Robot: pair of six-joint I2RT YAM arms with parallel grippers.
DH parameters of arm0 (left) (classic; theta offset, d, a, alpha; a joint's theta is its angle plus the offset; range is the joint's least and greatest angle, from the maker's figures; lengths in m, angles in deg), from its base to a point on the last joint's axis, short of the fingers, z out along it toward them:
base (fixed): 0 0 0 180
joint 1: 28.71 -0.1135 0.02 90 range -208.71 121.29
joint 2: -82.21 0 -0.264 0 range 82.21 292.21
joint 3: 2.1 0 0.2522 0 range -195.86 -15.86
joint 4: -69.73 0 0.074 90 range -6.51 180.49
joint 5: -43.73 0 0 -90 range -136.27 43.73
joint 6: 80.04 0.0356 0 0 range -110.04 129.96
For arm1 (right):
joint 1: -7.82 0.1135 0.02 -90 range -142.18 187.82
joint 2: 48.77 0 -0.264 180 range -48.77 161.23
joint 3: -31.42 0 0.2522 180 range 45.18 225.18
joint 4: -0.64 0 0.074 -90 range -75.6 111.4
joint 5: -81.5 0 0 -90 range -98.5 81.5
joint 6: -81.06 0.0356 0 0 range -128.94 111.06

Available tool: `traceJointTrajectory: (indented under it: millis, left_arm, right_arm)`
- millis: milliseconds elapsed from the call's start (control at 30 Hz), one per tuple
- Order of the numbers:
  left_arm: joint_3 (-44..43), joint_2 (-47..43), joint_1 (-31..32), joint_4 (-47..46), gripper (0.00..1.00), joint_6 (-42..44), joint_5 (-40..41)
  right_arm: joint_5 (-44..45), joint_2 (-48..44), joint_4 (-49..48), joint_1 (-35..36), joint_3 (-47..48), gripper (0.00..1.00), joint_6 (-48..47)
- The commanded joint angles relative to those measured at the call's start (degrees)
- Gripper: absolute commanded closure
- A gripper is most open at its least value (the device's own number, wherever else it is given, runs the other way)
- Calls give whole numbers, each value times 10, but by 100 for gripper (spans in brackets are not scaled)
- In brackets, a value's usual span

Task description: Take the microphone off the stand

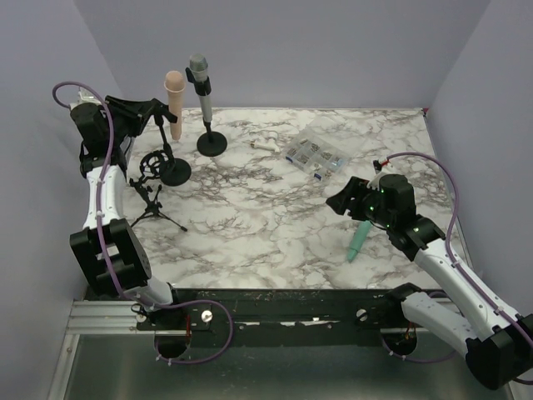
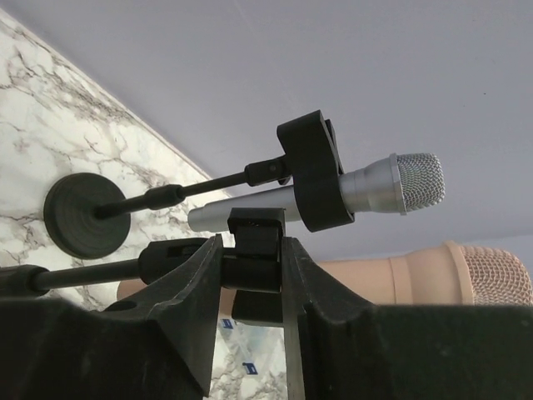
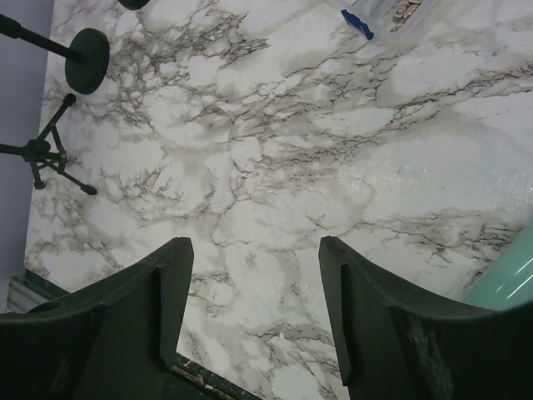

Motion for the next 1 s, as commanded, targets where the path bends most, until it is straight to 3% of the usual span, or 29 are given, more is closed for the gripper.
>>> traceJointTrajectory:
  millis: [0, 100, 167, 500, 967]
  left_arm:
    - [24, -5, 7, -45, 74, -18, -19]
    - [25, -5, 11, -58, 86, -38, -43]
    - [31, -9, 16, -66, 100, -59, -58]
    - [88, -63, 98, -117, 100, -126, -94]
    - [170, -174, 261, -122, 100, -178, -33]
  right_arm:
    - [11, -2, 11, -2, 20, 31, 4]
    - [12, -8, 13, -2, 17, 31, 5]
    - [13, -12, 13, -2, 14, 31, 6]
    - [1, -10, 0, -2, 1, 31, 18]
    - [-29, 15, -19, -2, -5, 31, 11]
